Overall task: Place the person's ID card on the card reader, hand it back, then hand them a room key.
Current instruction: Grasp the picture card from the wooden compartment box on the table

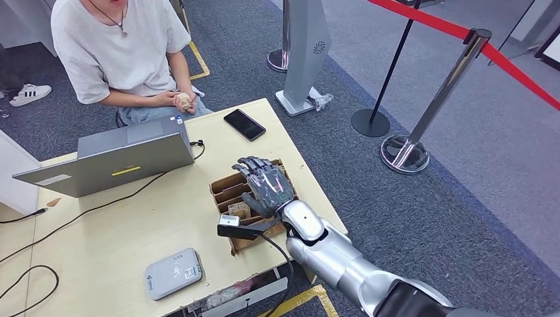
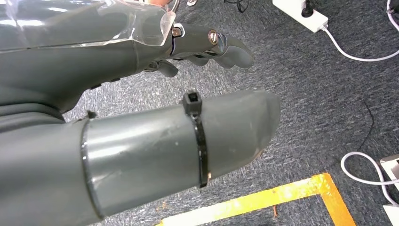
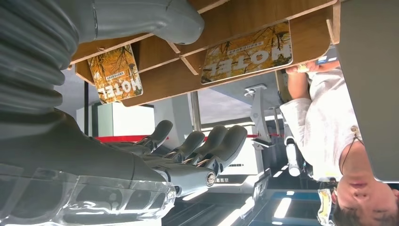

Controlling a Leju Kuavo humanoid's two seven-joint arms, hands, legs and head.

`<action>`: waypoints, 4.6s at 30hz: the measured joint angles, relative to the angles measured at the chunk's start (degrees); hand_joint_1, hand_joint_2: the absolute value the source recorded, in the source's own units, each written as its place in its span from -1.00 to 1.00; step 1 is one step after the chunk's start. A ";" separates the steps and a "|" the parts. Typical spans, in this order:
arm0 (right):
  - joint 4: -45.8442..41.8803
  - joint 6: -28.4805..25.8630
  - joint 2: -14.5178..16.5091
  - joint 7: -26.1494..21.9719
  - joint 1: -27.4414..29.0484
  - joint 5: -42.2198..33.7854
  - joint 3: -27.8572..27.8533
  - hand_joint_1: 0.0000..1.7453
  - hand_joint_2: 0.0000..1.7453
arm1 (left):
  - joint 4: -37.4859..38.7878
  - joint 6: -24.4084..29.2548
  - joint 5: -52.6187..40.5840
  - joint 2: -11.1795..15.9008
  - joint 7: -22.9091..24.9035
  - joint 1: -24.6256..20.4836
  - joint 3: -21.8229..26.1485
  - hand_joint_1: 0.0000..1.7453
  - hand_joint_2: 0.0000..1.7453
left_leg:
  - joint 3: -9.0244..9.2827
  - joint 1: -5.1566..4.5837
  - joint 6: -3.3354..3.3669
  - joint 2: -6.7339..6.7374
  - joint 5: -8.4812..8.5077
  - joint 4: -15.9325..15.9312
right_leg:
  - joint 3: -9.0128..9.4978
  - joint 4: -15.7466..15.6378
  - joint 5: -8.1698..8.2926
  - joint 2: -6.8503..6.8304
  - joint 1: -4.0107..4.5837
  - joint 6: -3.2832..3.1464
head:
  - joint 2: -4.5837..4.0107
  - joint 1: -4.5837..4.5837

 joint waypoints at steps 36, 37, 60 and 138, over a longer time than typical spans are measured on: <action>1.95 -3.87 0.02 -1.07 -0.07 -1.90 0.07 1.00 1.00 | 0.00 -0.52 -0.90 -0.01 0.01 -0.35 0.00 -1.00 -1.00 | 0.00 0.00 0.00 0.00 0.00 0.00 | -0.01 0.00 0.00 0.00 0.00 0.00 | 0.00 0.01; 1.96 -4.18 0.02 -1.16 -0.07 -1.91 0.07 1.00 1.00 | 0.00 -0.52 -0.93 -0.01 -0.01 -0.36 0.00 -1.00 -1.00 | 0.00 0.00 0.00 0.00 0.00 0.00 | -0.01 0.00 0.00 0.00 0.00 0.00 | 0.00 0.01; -7.62 -8.30 -0.20 -1.80 0.24 -2.58 0.09 1.00 1.00 | 0.00 -0.87 -1.55 -0.01 -0.04 -0.51 -0.02 -1.00 -1.00 | 0.01 0.00 0.00 0.01 0.00 0.00 | -0.02 0.00 0.00 0.01 0.00 0.00 | 0.00 -0.01; 0.22 -3.66 1.70 -1.56 -0.21 -2.66 4.46 -0.14 1.00 | 0.00 -1.23 -2.09 -0.03 0.11 -0.55 0.00 -1.00 -1.00 | -0.03 0.00 0.00 -0.01 0.00 0.00 | -0.03 0.00 -0.01 -0.01 0.00 0.00 | 0.00 0.01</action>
